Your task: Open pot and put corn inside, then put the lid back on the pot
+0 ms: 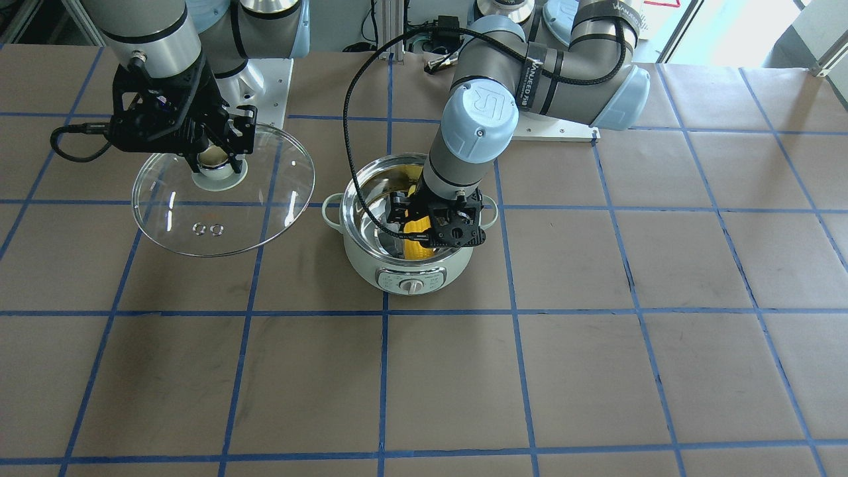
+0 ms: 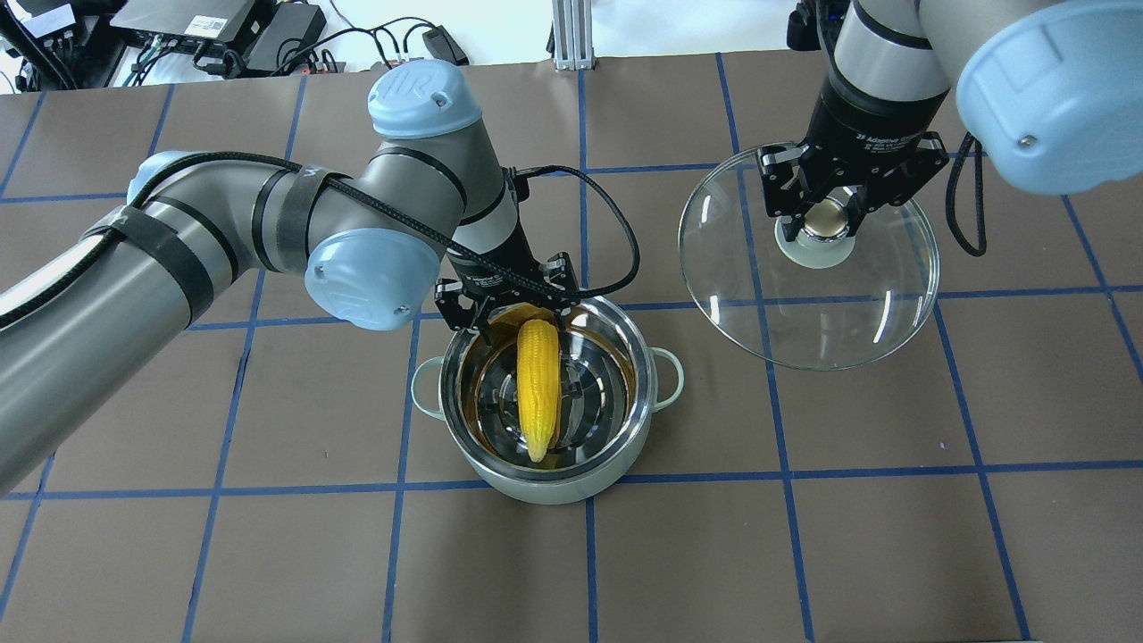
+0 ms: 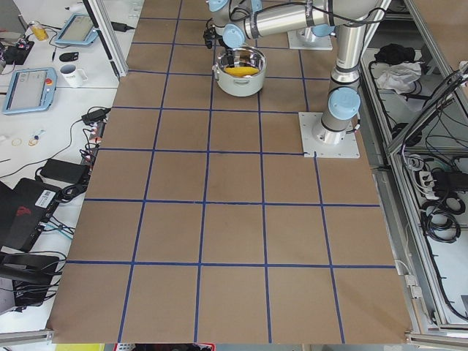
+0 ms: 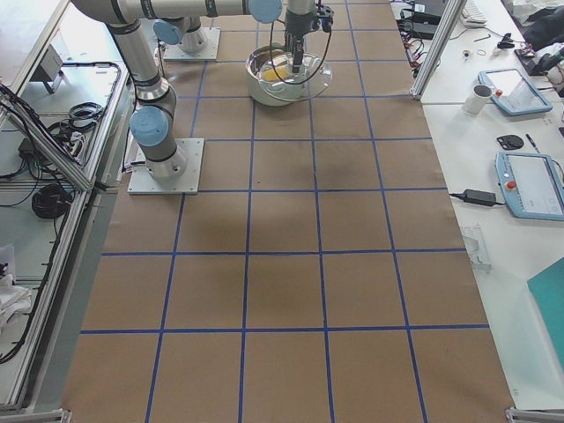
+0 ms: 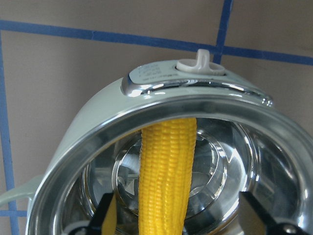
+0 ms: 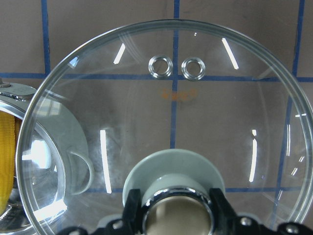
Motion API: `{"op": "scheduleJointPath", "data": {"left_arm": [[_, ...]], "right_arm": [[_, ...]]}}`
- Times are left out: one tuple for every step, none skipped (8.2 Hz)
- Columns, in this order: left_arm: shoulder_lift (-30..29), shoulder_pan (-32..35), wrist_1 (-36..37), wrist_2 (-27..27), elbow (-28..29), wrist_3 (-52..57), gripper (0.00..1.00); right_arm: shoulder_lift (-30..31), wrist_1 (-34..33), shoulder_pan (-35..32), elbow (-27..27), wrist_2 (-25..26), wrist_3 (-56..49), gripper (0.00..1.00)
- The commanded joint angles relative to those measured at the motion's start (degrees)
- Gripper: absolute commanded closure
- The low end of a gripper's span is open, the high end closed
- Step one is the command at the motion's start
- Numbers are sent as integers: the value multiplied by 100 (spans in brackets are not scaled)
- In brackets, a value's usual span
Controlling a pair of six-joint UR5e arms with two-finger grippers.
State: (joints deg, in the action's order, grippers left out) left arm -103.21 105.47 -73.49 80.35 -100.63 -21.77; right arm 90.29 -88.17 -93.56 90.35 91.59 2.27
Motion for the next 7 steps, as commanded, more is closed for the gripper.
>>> {"op": "scheduleJointPath", "data": {"left_arm": [[3,0,80,16,8,-37,0],[20,0,141,42,26,-3,0],[29,-70,72,25,104,41,0],[72,-96,-16,34,375,68,0],[82,-114,-547,51,865,85,0],[47,-158,-1371,51,1627,294,0],[29,-167,-2005,51,2322,375,0]], "right_arm": [[7,28,-4,8,69,28,79],[-2,19,-13,17,113,28,79],[-11,28,-30,35,96,45,79],[-55,10,-48,35,61,37,79],[-64,19,-65,52,43,54,79],[-99,10,-205,61,34,98,79],[-151,-77,-511,44,43,307,79]]}}
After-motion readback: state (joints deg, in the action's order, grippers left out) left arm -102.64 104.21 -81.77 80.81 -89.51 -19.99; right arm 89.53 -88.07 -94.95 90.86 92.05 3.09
